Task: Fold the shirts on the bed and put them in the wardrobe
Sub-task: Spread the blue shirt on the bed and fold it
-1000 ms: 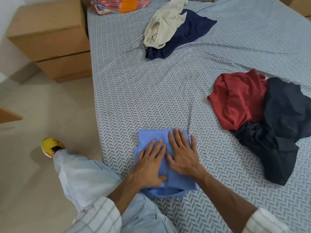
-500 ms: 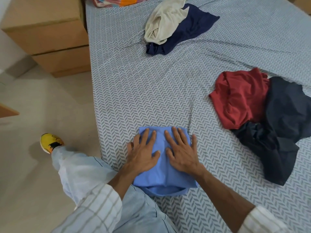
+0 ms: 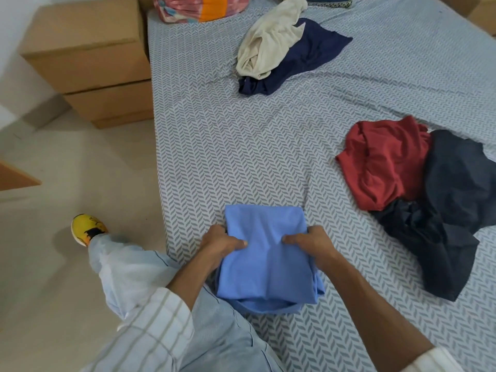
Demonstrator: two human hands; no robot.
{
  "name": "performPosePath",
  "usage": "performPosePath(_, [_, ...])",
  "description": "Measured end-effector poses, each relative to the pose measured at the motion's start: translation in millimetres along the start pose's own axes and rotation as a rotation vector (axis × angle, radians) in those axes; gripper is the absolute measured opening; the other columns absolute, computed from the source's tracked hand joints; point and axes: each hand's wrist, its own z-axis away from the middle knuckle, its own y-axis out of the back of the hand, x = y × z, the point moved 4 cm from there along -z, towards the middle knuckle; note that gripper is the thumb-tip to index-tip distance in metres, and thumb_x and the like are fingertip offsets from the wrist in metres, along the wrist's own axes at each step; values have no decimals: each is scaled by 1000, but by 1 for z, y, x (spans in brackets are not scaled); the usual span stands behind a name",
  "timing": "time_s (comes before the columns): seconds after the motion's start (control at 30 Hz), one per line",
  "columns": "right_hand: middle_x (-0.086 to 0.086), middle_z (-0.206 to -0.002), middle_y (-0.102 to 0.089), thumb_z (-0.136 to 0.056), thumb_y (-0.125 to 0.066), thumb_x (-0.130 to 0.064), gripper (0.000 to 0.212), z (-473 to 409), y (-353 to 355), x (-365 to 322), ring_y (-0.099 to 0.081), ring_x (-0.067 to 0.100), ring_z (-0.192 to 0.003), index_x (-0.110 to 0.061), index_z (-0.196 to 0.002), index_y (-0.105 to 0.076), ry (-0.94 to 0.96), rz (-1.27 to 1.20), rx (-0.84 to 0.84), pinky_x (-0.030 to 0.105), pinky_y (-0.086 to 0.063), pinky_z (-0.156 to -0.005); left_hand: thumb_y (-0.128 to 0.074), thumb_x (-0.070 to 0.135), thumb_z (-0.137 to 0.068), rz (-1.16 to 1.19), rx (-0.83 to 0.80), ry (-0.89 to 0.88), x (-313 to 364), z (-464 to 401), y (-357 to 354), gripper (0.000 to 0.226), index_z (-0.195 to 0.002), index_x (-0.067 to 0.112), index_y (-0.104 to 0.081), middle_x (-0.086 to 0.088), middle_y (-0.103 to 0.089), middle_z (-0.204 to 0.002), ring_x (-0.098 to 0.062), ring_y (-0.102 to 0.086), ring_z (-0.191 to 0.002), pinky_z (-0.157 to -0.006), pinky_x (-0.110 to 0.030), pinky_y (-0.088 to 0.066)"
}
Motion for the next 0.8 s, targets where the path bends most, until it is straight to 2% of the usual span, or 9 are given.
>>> performPosePath(0.1, [7,-100,-74,-66,-89,-19,52,0,5,-6,-71,27,-90,-3,-108,-65,1,-52,-137,44,-60,-82,-89,17,-65,136,-100,-26,9,12,-1,50,-110,6,-69,-10,-75,-99,-28,-73,-89,-81,-45,-60])
performPosePath(0.2, [6,-103,-76,-69,-87,-12,48,4,12,-22,-73,26,-95,-6,-113,-70,77,-121,-273,48,-57,-92,-80,3,-78,317,-209,-110,22,27,5,36,-112,4,-70,-10,-76,-100,-26,-74,-90,-82,-42,-60])
performPosePath(0.27, [7,-106,-76,-69,-87,-9,48,8,18,-44,-72,27,-99,-7,-113,-70,169,-135,-332,50,-55,-94,-80,-1,-76,365,-210,-194,36,32,19,40,-114,4,-68,-11,-75,-104,-24,-74,-91,-78,-37,-60])
performPosePath(0.4, [5,-104,-76,-69,-84,0,42,17,36,-110,-72,21,-99,-7,-109,-71,440,-76,-291,46,-56,-92,-88,-1,-57,359,-171,-363,83,46,56,64,-116,4,-66,-9,-75,-106,-26,-72,-96,-82,-42,-59])
performPosePath(0.53, [-3,-101,-75,-72,-80,10,45,38,53,-170,-71,4,-90,-5,-112,-67,675,-79,-228,27,-58,-77,-88,-3,-59,290,-40,-562,134,64,93,47,-102,7,-72,-2,-77,-97,-18,-73,-93,-81,-38,-58])
performPosePath(0.63, [-22,-80,-71,-74,-79,11,40,45,55,-179,-64,-13,-75,-15,-101,-66,829,1,-162,16,-52,-68,-82,-9,-69,182,98,-712,145,73,102,33,-95,9,-71,7,-74,-74,5,-67,-67,-67,-21,-55])
performPosePath(0.7, [-15,-85,-72,-75,-77,11,36,47,45,-163,-61,-18,-79,-16,-98,-67,956,96,-126,14,-48,-72,-78,1,-73,-8,115,-810,131,73,97,22,-86,16,-71,-7,-72,-78,0,-64,-66,-68,-28,-55])
performPosePath(0.73, [-4,-94,-72,-76,-76,8,32,45,39,-149,-61,-18,-86,-11,-101,-68,1028,125,-113,14,-48,-76,-75,10,-71,-86,104,-875,119,70,92,18,-85,21,-73,-9,-73,-83,-7,-66,-73,-73,-34,-56])
performPosePath(0.8, [10,-103,-70,-74,-68,0,30,30,25,-111,-64,-12,-95,-4,-103,-68,1066,161,-120,14,-49,-82,-63,26,-64,-196,65,-948,83,54,82,22,-84,25,-73,-3,-74,-87,-6,-67,-82,-79,-31,-55])
